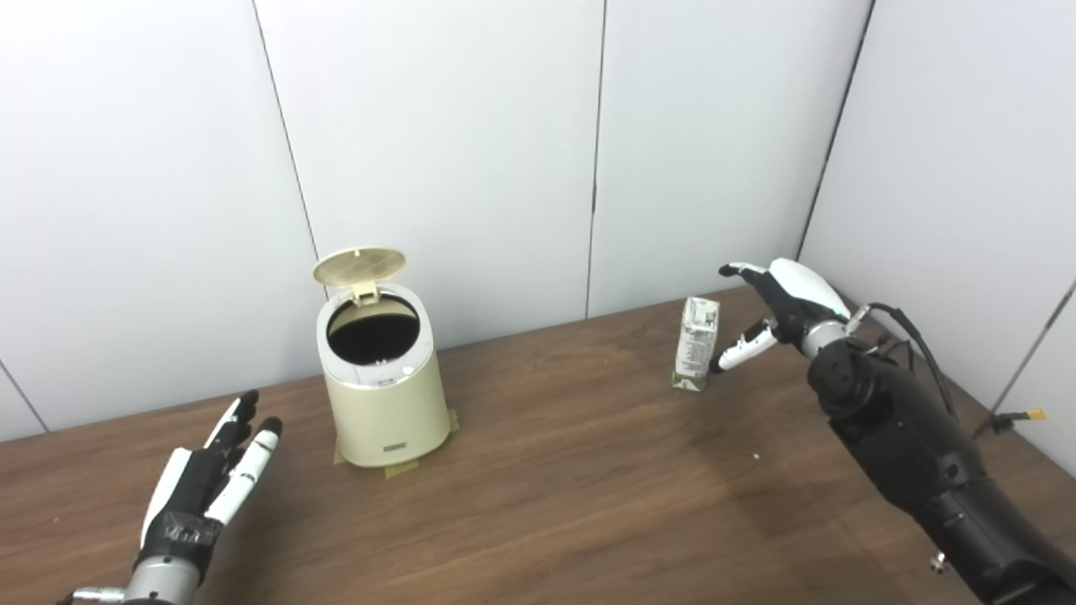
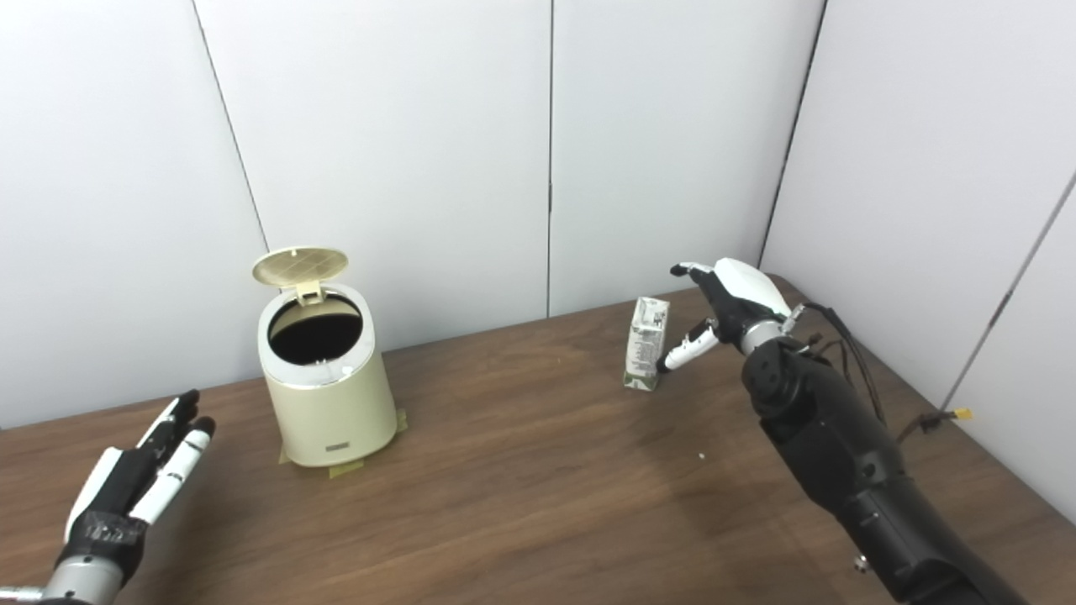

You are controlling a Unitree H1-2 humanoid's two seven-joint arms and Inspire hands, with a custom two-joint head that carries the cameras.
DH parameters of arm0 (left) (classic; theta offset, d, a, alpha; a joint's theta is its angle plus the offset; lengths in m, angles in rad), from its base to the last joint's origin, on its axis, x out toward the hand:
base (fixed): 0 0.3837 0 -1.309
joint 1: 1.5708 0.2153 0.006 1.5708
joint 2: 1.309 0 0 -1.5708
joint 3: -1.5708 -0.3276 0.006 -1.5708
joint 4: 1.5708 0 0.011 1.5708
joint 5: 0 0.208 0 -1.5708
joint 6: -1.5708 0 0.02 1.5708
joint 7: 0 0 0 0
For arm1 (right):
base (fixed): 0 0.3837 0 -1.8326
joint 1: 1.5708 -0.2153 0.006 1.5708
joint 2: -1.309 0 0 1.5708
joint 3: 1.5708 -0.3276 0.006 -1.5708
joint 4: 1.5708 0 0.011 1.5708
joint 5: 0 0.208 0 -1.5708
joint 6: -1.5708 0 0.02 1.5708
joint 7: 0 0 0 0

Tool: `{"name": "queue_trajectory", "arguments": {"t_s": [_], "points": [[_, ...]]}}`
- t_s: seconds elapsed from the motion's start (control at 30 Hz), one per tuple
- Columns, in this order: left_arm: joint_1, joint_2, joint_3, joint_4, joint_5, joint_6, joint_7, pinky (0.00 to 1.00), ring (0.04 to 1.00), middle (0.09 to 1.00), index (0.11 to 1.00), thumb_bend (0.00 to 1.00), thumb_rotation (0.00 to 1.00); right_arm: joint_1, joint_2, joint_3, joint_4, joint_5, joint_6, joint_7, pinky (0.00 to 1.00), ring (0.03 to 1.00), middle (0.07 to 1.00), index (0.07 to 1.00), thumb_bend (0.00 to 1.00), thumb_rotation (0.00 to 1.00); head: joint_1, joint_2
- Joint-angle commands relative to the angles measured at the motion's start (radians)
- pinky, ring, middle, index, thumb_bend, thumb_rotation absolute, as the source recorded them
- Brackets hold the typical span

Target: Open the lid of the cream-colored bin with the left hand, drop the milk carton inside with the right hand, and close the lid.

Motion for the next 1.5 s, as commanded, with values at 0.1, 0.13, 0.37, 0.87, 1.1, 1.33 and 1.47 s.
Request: {"name": "queue_trajectory", "arguments": {"t_s": [0.1,0.13,0.37,0.87,1.1,1.33,1.47], "points": [[-0.051,0.011,0.006,-0.028,-0.003,0.010,0.000,1.00,1.000,1.000,0.996,0.39,0.79,-0.054,-0.017,-0.007,-0.028,-0.021,0.015,-0.004,0.81,0.914,0.911,0.866,0.97,0.13,0.000,0.004],[-0.051,0.012,0.006,-0.029,-0.003,0.011,0.000,1.00,1.000,1.000,0.997,0.39,0.79,-0.055,-0.015,-0.005,-0.026,-0.022,0.017,-0.005,0.80,0.906,0.907,0.865,0.97,0.13,-0.001,0.005],[-0.049,0.018,0.004,-0.036,0.000,0.016,-0.001,1.00,1.000,1.000,1.000,0.38,0.79,-0.056,-0.002,-0.001,-0.020,-0.022,0.024,-0.005,0.78,0.902,0.908,0.861,0.96,0.13,0.000,0.007],[-0.052,0.025,0.005,-0.006,0.000,-0.010,0.006,1.00,1.000,1.000,1.000,0.38,0.74,-0.075,0.017,0.033,0.016,-0.048,0.012,-0.026,0.80,0.874,0.875,0.848,0.92,0.17,-0.003,0.011],[-0.051,0.022,0.000,-0.002,0.020,-0.013,0.022,1.00,0.997,0.989,0.986,0.39,0.74,-0.064,0.025,0.015,0.007,-0.043,-0.005,-0.052,0.75,0.852,0.878,0.828,0.91,0.13,-0.004,0.012],[-0.053,0.022,-0.010,0.000,0.026,-0.017,0.022,1.00,0.999,0.989,0.986,0.38,0.74,-0.061,0.032,0.009,0.012,-0.044,-0.006,-0.062,0.72,0.820,0.850,0.811,0.88,0.11,-0.004,0.015],[-0.050,0.025,-0.011,-0.003,0.027,-0.016,0.020,1.00,0.999,0.990,0.985,0.39,0.75,-0.059,0.034,0.015,0.004,-0.049,-0.007,-0.067,0.69,0.785,0.820,0.793,0.87,0.11,0.000,0.018]]}}
